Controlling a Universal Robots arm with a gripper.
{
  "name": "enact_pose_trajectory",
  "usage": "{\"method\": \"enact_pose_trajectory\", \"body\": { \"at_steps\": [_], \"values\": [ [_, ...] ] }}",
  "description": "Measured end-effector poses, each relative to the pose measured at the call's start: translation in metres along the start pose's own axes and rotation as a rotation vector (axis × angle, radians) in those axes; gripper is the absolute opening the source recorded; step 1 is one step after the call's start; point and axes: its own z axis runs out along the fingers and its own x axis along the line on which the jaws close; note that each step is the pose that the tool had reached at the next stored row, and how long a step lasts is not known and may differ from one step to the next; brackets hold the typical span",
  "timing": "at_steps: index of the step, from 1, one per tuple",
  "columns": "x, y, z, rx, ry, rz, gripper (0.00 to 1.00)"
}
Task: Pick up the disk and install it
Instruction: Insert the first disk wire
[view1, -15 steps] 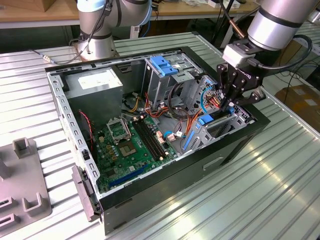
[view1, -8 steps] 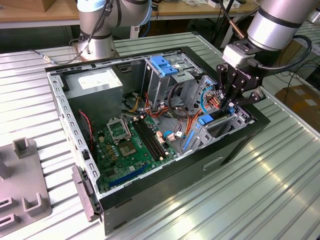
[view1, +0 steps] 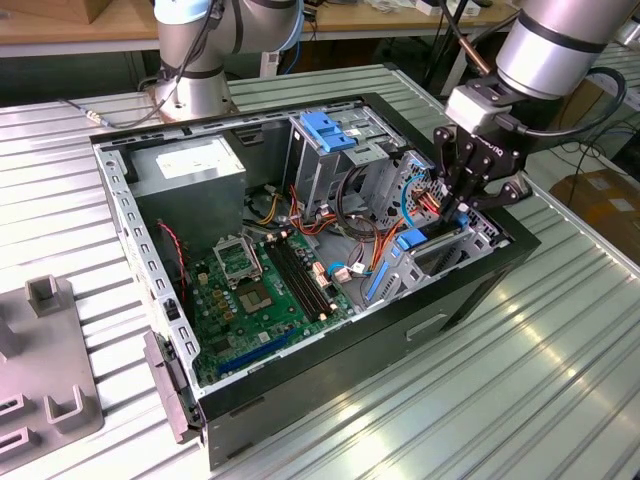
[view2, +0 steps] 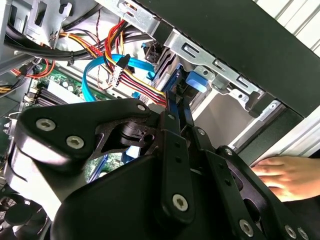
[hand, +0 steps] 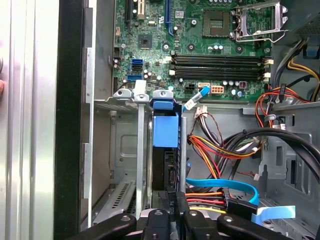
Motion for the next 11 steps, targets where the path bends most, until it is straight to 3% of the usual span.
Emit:
{"method": "enact_pose_trajectory", "body": {
  "at_steps": [11],
  "values": [
    [-0.0008, -0.0011, 0.0004, -0.0001, -0.0002, 0.0, 0.17]
  ]
}}
